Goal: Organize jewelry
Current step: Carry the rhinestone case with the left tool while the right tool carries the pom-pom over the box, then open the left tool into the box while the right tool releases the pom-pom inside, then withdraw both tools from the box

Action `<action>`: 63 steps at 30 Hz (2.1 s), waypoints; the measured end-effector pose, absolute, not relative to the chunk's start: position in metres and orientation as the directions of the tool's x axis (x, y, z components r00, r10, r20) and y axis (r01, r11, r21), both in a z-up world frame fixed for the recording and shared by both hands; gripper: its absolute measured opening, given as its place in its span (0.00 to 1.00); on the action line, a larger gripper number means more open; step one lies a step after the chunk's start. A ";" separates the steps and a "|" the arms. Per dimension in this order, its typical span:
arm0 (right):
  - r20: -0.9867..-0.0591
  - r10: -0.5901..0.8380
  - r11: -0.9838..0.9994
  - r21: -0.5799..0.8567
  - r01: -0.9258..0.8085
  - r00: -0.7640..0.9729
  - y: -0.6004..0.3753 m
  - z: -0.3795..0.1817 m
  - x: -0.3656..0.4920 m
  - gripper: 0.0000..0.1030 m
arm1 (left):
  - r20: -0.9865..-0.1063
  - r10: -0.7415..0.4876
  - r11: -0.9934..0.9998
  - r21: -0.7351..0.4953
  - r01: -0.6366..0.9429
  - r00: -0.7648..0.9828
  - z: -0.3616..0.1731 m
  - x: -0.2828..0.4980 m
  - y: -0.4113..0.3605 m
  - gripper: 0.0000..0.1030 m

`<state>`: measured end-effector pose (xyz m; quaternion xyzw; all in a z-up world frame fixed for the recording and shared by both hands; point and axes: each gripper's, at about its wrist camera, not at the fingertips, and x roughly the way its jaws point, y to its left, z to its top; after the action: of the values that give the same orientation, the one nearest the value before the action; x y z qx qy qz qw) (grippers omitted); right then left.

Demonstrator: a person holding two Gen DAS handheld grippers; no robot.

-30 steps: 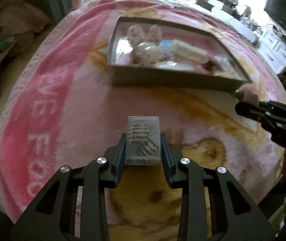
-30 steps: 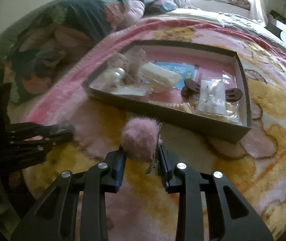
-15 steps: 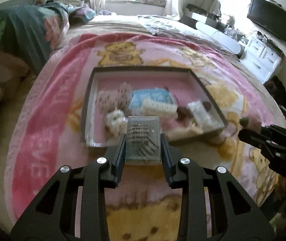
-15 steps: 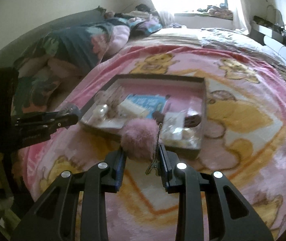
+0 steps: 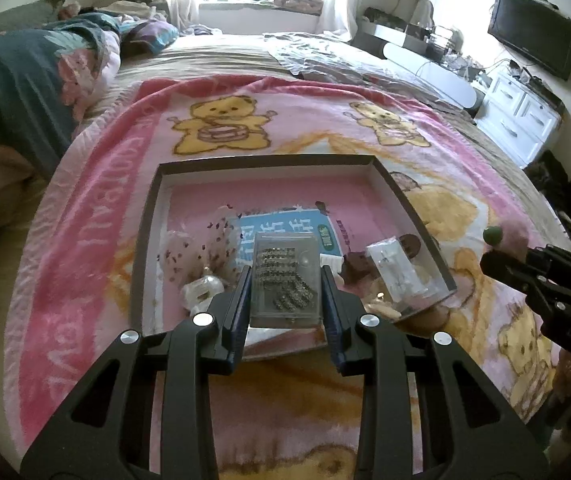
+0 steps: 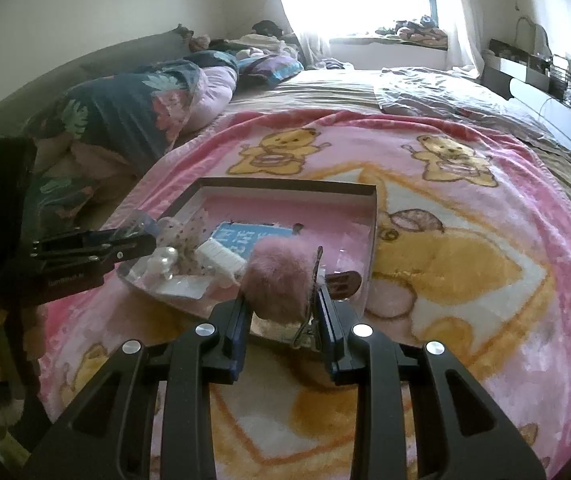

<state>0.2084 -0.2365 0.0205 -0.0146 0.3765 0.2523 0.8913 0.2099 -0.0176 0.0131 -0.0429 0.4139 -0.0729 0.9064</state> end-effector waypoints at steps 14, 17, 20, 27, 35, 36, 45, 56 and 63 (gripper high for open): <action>-0.732 0.432 0.870 0.184 -0.458 0.526 -0.214 -0.018 0.238 0.28 | -0.776 -0.168 0.985 -0.150 0.081 0.608 -0.016 0.234 -0.013 0.24; -0.747 0.429 0.869 0.186 -0.460 0.509 -0.209 -0.026 0.241 0.28 | -0.782 -0.169 0.985 -0.151 0.081 0.599 -0.020 0.237 -0.012 0.24; -0.755 0.425 0.868 0.186 -0.460 0.499 -0.206 -0.031 0.243 0.29 | -0.787 -0.167 0.986 -0.149 0.079 0.594 -0.024 0.238 -0.012 0.24; -0.758 0.419 0.869 0.175 -0.464 0.499 -0.202 -0.030 0.241 0.34 | -0.788 -0.166 0.986 -0.150 0.077 0.593 -0.025 0.238 -0.012 0.24; -0.738 0.424 0.872 0.176 -0.456 0.526 -0.211 -0.015 0.231 0.50 | -0.785 -0.162 0.987 -0.143 0.078 0.599 -0.019 0.235 -0.012 0.32; -0.733 0.424 0.874 0.178 -0.453 0.532 -0.213 -0.013 0.228 0.52 | -0.783 -0.160 0.987 -0.142 0.078 0.602 -0.016 0.233 -0.012 0.36; -0.687 0.425 0.880 0.162 -0.447 0.589 -0.226 0.019 0.201 0.73 | -0.748 -0.163 0.986 -0.145 0.081 0.644 0.016 0.207 -0.014 0.57; -0.616 0.397 0.899 0.112 -0.424 0.680 -0.236 0.054 0.149 0.95 | -0.697 -0.121 0.992 -0.107 0.064 0.707 0.048 0.142 -0.011 0.91; -0.605 0.363 0.914 0.082 -0.398 0.708 -0.240 0.045 0.113 0.96 | -0.706 -0.099 0.994 -0.101 0.039 0.701 0.038 0.108 -0.012 0.91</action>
<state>0.1125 -0.2398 0.0455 -0.0274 0.3215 0.2059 0.9238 0.1076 -0.0121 0.0380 -0.0390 0.3845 -0.0375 0.9215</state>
